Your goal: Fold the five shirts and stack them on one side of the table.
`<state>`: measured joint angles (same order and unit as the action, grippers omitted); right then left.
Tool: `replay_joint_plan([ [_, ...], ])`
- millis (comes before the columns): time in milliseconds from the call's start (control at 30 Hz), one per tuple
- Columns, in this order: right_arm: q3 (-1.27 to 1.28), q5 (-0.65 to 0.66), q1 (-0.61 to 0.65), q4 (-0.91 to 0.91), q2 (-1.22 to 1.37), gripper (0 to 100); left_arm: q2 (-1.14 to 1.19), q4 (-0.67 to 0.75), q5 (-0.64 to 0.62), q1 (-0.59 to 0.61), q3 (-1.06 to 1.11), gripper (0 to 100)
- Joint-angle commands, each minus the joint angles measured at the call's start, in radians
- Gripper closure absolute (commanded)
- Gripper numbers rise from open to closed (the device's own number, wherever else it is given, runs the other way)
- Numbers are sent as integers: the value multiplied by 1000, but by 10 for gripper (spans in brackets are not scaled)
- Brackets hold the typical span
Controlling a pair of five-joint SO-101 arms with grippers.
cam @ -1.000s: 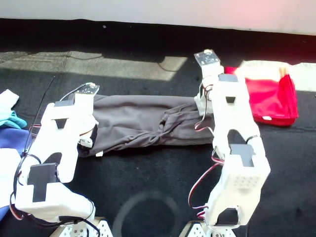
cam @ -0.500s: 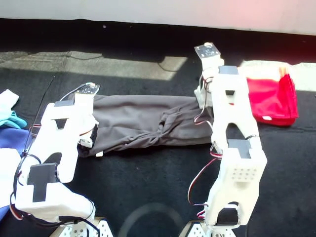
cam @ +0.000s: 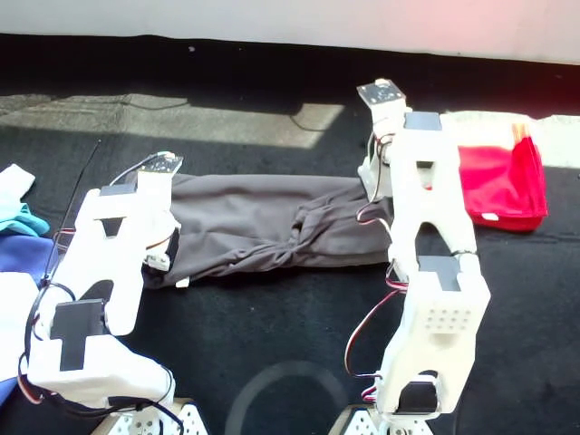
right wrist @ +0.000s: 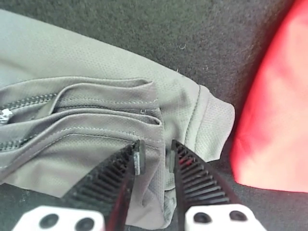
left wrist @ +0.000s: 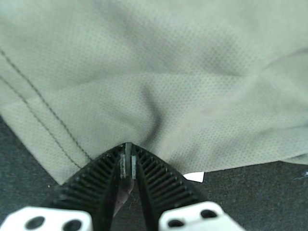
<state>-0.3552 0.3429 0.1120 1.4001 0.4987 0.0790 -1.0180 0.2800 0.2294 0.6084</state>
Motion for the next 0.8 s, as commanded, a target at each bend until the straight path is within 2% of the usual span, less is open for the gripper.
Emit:
replay_joint_plan([
  [0, -39, -3, -5, -18, -2, 901, -1, 34, -2, 15, 2, 991],
  [500, -48, -5, 44, -28, 91, 902, -1, 34, -2, 15, 2, 991],
  [667, -51, -5, 44, -36, 88, 984, -1, 34, -2, 15, 2, 991],
  [767, -51, -8, 44, -36, 90, 992, -1, 34, -2, 15, 2, 991],
])
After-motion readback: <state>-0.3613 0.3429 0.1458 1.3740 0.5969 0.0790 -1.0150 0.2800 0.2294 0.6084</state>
